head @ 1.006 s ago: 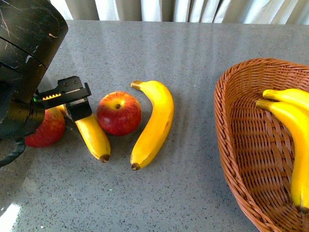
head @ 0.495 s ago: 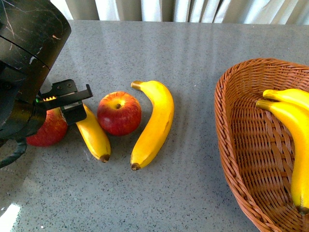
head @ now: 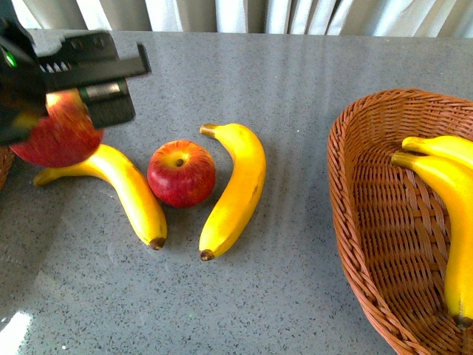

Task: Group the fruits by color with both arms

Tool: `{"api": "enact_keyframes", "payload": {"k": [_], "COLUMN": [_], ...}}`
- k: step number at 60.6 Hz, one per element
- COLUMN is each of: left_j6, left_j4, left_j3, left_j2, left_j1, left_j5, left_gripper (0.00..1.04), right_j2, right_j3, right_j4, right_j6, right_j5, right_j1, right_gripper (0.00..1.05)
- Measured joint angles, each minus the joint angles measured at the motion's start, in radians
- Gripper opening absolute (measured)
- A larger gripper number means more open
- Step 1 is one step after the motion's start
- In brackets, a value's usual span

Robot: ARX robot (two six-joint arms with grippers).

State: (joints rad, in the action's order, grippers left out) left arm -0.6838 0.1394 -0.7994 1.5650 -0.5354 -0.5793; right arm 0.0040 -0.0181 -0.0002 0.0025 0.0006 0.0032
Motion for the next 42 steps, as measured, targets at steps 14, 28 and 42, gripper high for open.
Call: {"api": "enact_keyframes", "payload": {"k": [14, 28, 42], "left_j6": [0.057, 0.066, 0.058], "left_j4": [0.019, 0.019, -0.016], "left_j3": [0.043, 0.171, 0.251], "left_j2": [-0.145, -0.161, -0.163], "left_j1": [0.148, 0.343, 0.425], "left_j5": [-0.048, -0.029, 0.006], "left_gripper": [0.71, 0.71, 0.71], "right_j2": [0.000, 0.000, 0.000], "right_j3": [0.000, 0.000, 0.000], "right_j4": [0.000, 0.000, 0.000], "right_j6": [0.000, 0.000, 0.000], "right_j5": [0.000, 0.000, 0.000], "right_j1": [0.000, 0.000, 0.000], "right_gripper": [0.96, 0.96, 0.96]}}
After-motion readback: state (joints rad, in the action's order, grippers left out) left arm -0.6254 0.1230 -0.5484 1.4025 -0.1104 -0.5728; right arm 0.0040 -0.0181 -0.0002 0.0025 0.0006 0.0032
